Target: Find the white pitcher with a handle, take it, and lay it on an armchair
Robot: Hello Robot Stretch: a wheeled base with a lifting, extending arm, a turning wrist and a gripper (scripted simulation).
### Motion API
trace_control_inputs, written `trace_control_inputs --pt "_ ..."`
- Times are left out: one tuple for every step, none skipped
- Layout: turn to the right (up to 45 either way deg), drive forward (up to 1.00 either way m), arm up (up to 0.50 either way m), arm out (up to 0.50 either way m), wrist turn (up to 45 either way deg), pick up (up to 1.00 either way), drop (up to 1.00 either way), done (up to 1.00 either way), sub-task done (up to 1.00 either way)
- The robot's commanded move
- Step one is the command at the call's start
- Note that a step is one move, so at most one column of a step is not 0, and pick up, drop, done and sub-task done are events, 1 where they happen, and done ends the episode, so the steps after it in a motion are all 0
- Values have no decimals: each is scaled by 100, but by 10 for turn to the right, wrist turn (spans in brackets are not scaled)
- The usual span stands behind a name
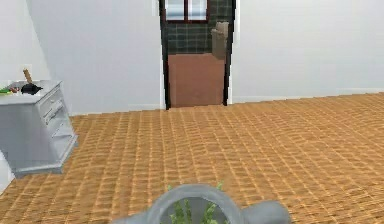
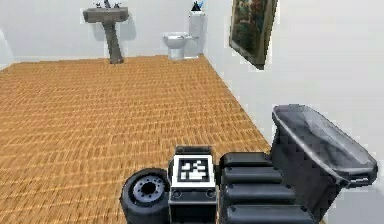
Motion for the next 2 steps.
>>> trace_control_inputs --pt "0 100 0 0 0 0 0 0 0" --pt "0 100 0 0 0 0 0 0 0"
